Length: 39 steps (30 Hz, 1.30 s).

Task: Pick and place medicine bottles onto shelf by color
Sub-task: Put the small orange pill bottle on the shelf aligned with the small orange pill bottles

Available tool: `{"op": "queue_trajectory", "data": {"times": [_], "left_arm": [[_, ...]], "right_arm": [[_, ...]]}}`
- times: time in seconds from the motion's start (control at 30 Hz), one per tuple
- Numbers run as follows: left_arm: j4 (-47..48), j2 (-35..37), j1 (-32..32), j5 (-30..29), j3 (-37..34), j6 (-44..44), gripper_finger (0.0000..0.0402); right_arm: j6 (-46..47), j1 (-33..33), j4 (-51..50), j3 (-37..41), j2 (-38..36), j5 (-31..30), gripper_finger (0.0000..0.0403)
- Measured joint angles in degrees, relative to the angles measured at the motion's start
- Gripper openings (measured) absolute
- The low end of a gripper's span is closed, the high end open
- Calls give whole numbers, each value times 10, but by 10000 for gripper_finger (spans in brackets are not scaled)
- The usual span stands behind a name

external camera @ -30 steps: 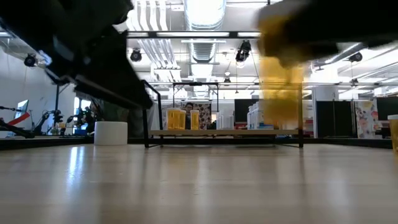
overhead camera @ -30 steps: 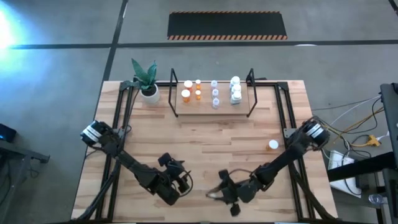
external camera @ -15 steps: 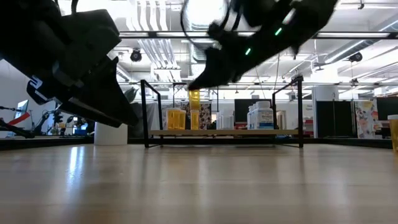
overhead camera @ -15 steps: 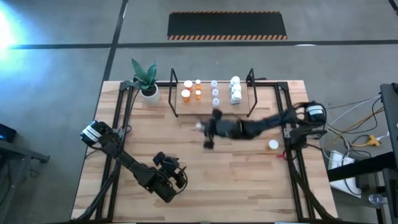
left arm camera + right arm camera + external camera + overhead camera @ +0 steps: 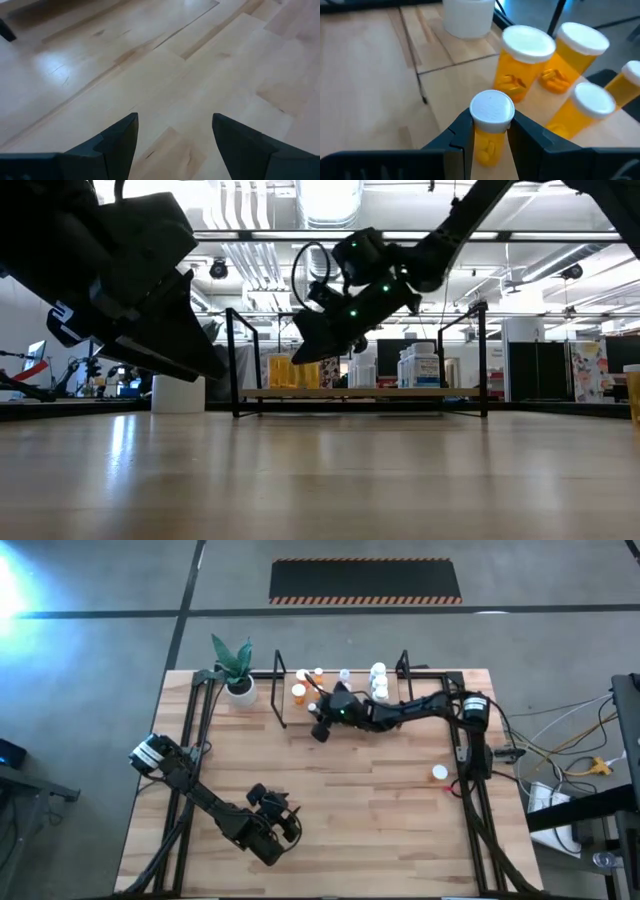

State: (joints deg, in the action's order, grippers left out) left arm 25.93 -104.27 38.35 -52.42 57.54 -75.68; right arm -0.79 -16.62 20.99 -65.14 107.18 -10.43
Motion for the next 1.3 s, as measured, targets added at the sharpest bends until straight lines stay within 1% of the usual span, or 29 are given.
{"op": "queue_trajectory", "data": {"times": [0.13, 0.2, 0.27, 0.6, 0.7, 1.03, 1.17, 1.3], "left_arm": [[-1, 0, 0, 0, 0, -1, 238], [-1, 0, 0, 0, 0, -1, 238], [-4, 0, 0, 0, 0, -1, 238], [-15, 0, 0, -4, 0, 0, 238], [-15, 0, 0, -4, 0, 0, 238], [-14, 0, 0, -4, 0, 1, 238], [-15, 0, 0, -4, 0, 1, 238], [-14, 0, 0, -4, 0, 1, 238]], "right_arm": [[-17, -4, -61, -29, 2, -3, 91], [-20, -4, -75, -32, -2, -19, 91], [-21, -5, -75, -27, -5, -30, 91], [-22, -13, -72, -22, -6, -30, 96], [-22, -13, -73, -22, -6, -31, 113], [-31, -13, -78, -20, -6, -27, 188], [-36, -13, -82, -21, -14, -28, 205], [-44, -13, -112, -26, -29, -27, 212]]}}
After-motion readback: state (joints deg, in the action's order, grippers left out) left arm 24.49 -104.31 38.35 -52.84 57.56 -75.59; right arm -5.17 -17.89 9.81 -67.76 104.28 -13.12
